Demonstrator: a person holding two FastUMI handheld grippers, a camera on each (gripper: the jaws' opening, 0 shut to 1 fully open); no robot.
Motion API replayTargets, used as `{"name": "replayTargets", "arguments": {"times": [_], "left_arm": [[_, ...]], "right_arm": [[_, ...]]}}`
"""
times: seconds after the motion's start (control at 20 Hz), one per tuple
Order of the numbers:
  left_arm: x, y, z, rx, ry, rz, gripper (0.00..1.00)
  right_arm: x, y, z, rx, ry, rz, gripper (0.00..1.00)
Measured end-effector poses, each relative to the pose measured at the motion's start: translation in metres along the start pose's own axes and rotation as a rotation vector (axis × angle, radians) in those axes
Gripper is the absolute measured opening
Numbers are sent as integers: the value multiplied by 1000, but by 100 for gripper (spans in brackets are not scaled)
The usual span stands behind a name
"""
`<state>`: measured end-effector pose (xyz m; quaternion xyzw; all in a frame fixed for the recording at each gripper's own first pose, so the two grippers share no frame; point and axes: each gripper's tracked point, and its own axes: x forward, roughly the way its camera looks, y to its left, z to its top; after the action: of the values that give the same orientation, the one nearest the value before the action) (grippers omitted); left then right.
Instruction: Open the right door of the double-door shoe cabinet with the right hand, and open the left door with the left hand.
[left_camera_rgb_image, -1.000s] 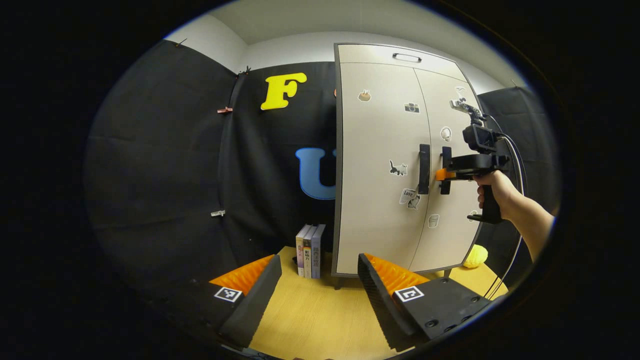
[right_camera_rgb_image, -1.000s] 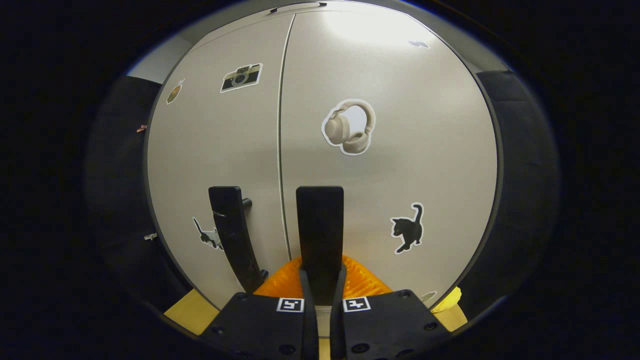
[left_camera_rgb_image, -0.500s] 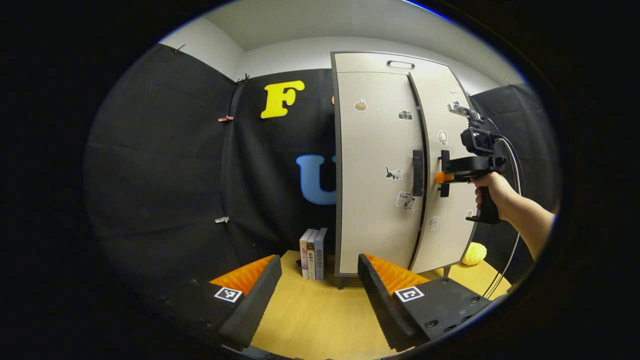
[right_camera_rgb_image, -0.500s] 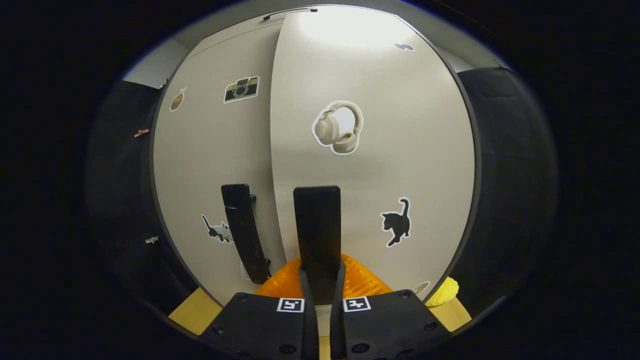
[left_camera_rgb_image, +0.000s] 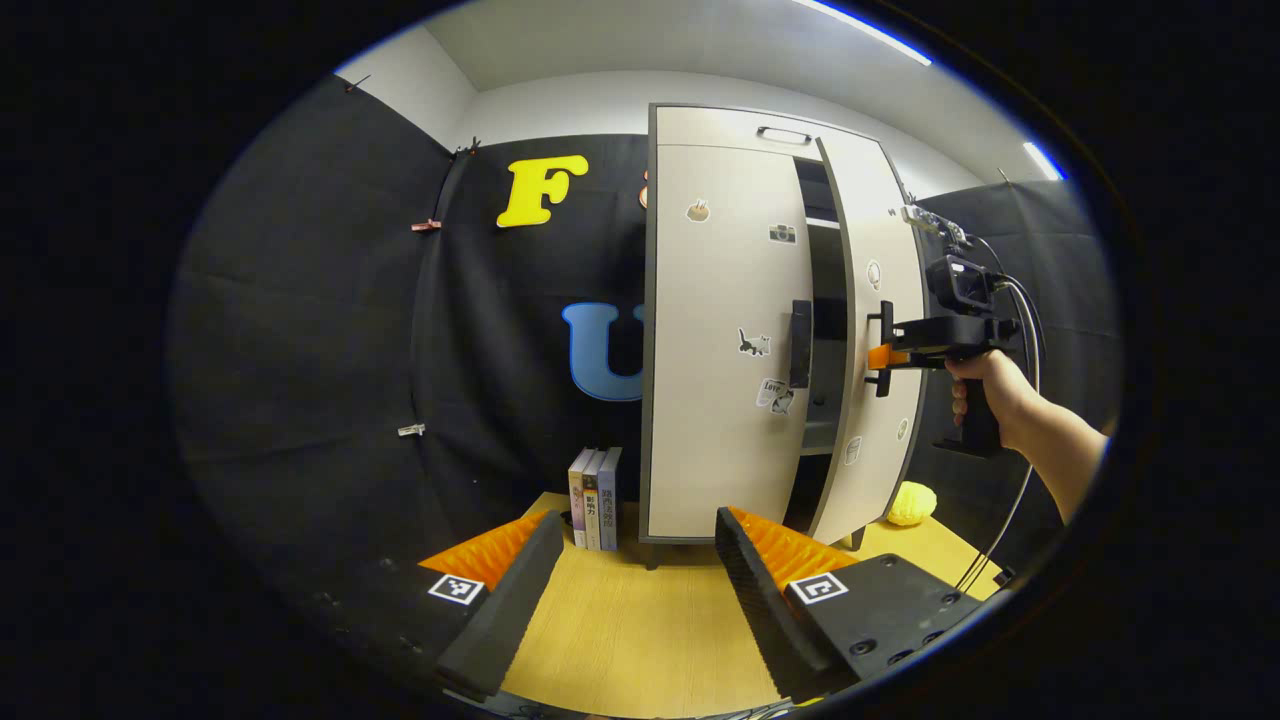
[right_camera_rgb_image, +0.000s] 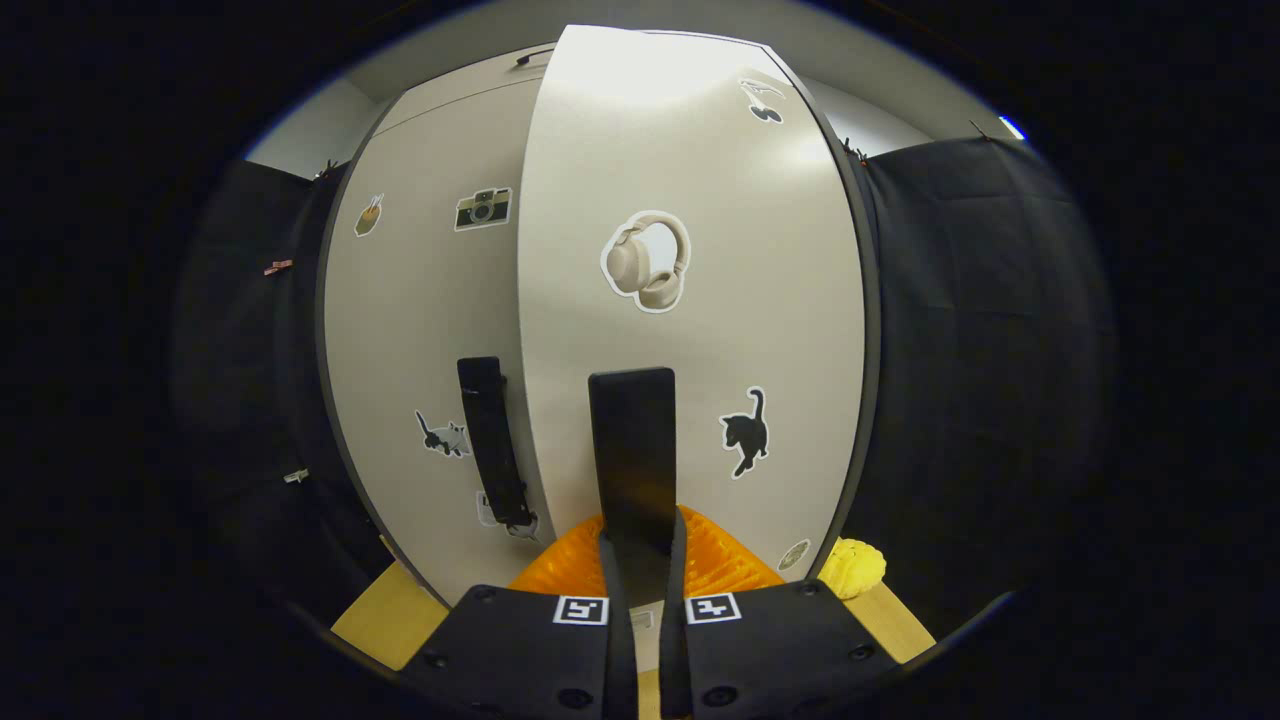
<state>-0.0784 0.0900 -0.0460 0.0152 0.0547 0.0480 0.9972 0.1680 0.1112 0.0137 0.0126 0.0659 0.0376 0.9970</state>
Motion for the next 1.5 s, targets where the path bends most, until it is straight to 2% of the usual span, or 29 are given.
{"name": "replayTargets", "arguments": {"times": [0.2, 0.45, 0.85, 1.15, 1.3, 1.5], "left_arm": [[-2, -21, 9, -13, -11, 23, 95], [-8, -62, 20, 5, -20, 71, 95], [-21, -139, 8, 1, 12, 110, 95], [-26, -174, 0, 16, 34, 111, 95], [-18, -177, 2, 16, 41, 90, 95], [0, -172, 13, 20, 24, 57, 95]], "right_arm": [[-14, -9, 0, -6, -8, 51, 13], [-37, -25, 0, -14, -4, 165, 13], [-80, -77, 0, -49, 28, 270, 13], [-97, -129, 5, -27, 13, 247, 12], [-99, -136, 5, -46, 14, 256, 12], [-98, -160, 8, -89, -9, 156, 12]]}}
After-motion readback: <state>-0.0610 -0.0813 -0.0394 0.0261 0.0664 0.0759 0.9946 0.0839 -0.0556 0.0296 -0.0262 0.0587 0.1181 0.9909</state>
